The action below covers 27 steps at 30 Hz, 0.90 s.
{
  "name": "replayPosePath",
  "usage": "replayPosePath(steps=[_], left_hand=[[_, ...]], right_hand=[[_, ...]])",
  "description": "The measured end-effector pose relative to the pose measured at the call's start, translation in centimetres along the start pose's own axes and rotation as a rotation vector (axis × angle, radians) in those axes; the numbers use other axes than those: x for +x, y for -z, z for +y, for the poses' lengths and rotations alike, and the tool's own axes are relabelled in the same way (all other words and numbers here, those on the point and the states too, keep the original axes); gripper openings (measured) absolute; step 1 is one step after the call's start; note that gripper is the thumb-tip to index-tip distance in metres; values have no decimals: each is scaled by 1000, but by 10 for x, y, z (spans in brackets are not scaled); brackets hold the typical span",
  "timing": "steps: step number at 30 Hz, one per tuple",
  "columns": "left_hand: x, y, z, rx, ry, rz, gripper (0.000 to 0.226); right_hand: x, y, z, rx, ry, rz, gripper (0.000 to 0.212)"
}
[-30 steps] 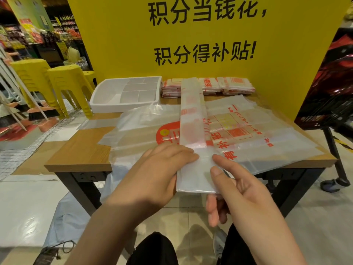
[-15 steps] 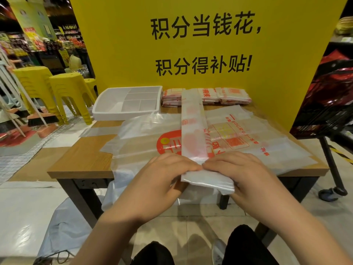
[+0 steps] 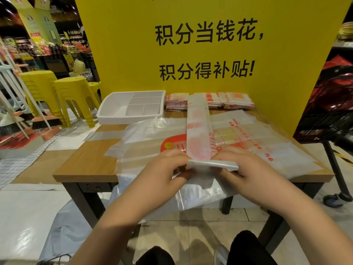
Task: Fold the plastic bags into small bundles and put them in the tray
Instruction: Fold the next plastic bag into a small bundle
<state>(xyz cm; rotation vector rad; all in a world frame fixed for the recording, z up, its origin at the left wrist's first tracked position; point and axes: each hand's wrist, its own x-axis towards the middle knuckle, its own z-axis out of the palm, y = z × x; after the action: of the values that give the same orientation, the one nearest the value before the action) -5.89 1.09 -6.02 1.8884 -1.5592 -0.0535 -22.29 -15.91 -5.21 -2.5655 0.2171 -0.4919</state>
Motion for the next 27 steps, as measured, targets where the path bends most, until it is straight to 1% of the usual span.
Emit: replayPosePath(steps=[2, 5, 9, 10, 11, 12, 13, 15, 19, 22, 24, 27], left_hand=[[3, 3, 3, -37, 49, -12, 18], [9, 6, 6, -72, 145, 8, 8], [19, 6, 7, -156, 254, 41, 8], [21, 5, 7, -183, 282, 53, 13], [22, 4, 7, -204, 308, 70, 20], [23, 2, 7, -212, 325, 90, 24], [24, 0, 8, -213, 335, 113, 24], [24, -4, 9, -188, 338, 156, 21], [26, -8, 12, -75, 329, 192, 22], [27, -13, 16, -3, 324, 209, 31], [27, -16, 17, 30, 320, 208, 31], [28, -18, 19, 84, 299, 190, 34]], right_hand=[[4, 2, 0, 11, -49, -12, 13], [9, 2, -1, 54, -134, 10, 10], [15, -4, -1, 87, -221, 128, 8], [16, -6, -1, 89, -239, 152, 5], [18, -8, -2, 89, -253, 172, 9], [19, -10, -3, 79, -263, 184, 19], [20, -12, -3, 60, -266, 192, 26], [23, -14, -5, 21, -270, 196, 32], [27, -14, -8, -61, -303, 180, 30], [30, -15, -14, -112, -324, 188, 36], [31, -17, -17, -142, -327, 196, 41], [32, -17, -21, -178, -343, 202, 37]])
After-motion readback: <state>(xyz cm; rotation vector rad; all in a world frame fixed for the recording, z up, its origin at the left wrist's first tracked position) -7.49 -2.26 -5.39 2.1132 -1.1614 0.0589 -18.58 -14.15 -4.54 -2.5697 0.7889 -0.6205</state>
